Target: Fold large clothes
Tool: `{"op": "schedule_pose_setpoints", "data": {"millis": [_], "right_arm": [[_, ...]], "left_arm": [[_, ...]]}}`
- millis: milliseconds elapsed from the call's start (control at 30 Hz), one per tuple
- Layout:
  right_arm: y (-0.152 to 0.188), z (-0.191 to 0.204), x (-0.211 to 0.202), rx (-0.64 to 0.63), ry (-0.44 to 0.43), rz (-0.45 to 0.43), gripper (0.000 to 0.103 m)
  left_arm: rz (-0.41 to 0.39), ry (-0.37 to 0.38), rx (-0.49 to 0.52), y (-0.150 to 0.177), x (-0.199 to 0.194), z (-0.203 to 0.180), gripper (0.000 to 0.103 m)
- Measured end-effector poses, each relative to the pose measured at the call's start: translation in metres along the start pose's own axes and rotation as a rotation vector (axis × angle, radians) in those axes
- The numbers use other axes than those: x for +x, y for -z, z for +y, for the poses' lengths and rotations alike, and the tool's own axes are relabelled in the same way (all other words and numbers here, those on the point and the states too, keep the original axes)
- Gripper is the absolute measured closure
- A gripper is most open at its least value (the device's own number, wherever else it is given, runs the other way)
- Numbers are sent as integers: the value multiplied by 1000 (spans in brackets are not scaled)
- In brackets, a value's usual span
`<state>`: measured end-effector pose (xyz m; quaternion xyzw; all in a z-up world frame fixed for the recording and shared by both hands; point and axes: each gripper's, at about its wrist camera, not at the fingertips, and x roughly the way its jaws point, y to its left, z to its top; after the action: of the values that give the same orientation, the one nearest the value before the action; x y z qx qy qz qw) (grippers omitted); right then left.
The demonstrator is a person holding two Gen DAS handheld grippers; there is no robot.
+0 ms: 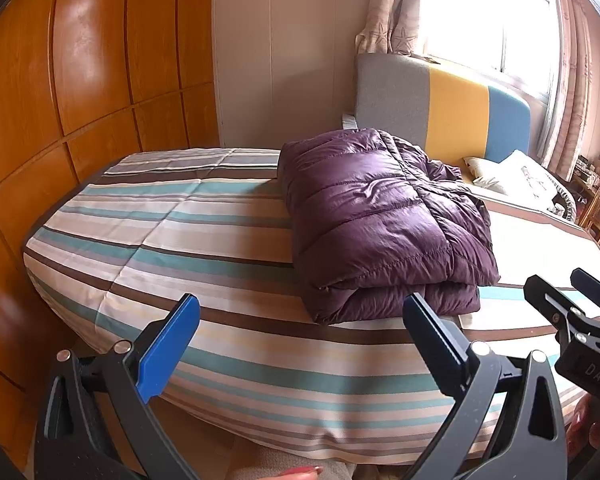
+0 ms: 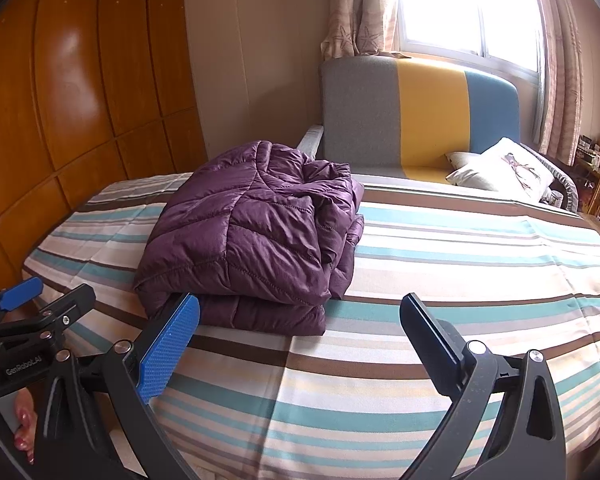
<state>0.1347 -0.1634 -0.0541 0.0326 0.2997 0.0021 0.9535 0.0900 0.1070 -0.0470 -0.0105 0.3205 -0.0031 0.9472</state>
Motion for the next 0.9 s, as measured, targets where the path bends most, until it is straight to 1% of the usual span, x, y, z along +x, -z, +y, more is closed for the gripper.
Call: {"op": "schedule_pose_setpoints", "data": {"millis": [900], "right_arm": [[1, 0, 4, 3, -10, 24, 3]], "left_arm": [[19, 0, -8, 2, 3, -1, 2]]}}
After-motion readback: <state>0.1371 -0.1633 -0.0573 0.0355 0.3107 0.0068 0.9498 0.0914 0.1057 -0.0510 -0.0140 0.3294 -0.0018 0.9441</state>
